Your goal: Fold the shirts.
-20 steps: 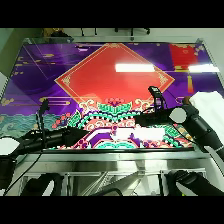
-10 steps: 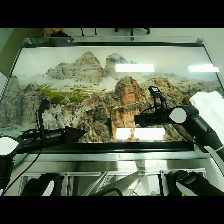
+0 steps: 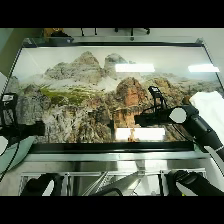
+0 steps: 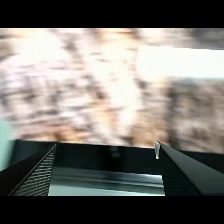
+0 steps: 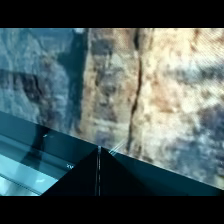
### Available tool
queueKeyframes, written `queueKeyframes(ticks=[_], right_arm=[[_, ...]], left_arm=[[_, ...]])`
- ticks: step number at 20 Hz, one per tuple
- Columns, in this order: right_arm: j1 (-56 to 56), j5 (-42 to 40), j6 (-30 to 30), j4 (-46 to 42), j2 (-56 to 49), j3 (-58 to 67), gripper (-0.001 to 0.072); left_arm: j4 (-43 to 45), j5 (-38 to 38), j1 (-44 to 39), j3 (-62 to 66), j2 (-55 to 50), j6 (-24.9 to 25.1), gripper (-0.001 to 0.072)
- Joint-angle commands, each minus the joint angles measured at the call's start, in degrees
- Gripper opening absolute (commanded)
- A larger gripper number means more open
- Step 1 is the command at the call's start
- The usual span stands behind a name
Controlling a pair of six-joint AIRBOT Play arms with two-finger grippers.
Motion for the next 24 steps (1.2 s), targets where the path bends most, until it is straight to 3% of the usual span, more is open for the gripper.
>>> queueKeyframes(ticks=[1,8,17,22,23,24], right_arm=[[0.1,0.0,0.0,0.0,0.0,0.0,0.0019],[0.1,0.0,0.0,0.0,0.0,0.0,0.0019],[0.1,0.0,0.0,0.0,0.0,0.0,0.0019],[0.1,0.0,0.0,0.0,0.0,0.0,0.0019],[0.1,0.0,0.0,0.0,0.0,0.0,0.0018],[0.1,0.0,0.0,0.0,0.0,0.0,0.0019]], left_arm=[[17.7,-0.8,4.3,-2.7,-3.7,-4.4,0.0693],[16.9,6.3,18.9,-6.9,-22.1,-4.4,0.0693],[18.0,9.5,20.0,-6.8,-38.6,-3.3,0.0693],[28.0,10.6,20.3,-5.6,-42.7,-4.0,0.0690],[27.7,10.6,21.0,-4.4,-43.5,-4.0,0.0679],[27.2,10.5,21.9,-3.0,-44.3,-4.0,0.0512]])
